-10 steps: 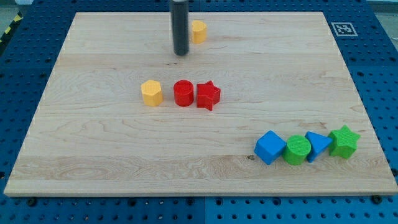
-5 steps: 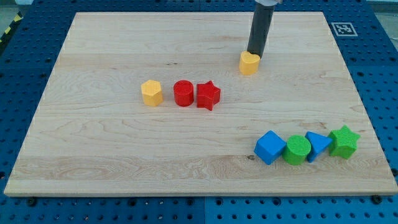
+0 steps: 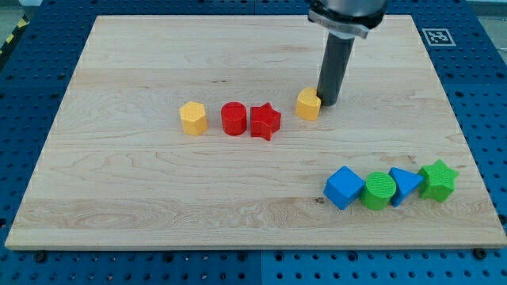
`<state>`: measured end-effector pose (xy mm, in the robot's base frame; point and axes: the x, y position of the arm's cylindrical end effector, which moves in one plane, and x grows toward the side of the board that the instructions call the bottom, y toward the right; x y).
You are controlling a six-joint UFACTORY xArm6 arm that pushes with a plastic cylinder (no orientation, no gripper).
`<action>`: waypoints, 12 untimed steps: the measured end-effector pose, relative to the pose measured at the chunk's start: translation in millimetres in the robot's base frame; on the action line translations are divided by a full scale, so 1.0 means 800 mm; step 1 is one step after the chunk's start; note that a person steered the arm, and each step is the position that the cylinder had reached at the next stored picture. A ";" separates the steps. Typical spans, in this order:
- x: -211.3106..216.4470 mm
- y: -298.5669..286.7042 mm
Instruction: Slide the yellow heart to the red star
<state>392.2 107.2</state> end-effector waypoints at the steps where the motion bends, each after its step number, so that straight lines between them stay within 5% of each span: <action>1: -0.022 -0.009; 12: 0.101 -0.030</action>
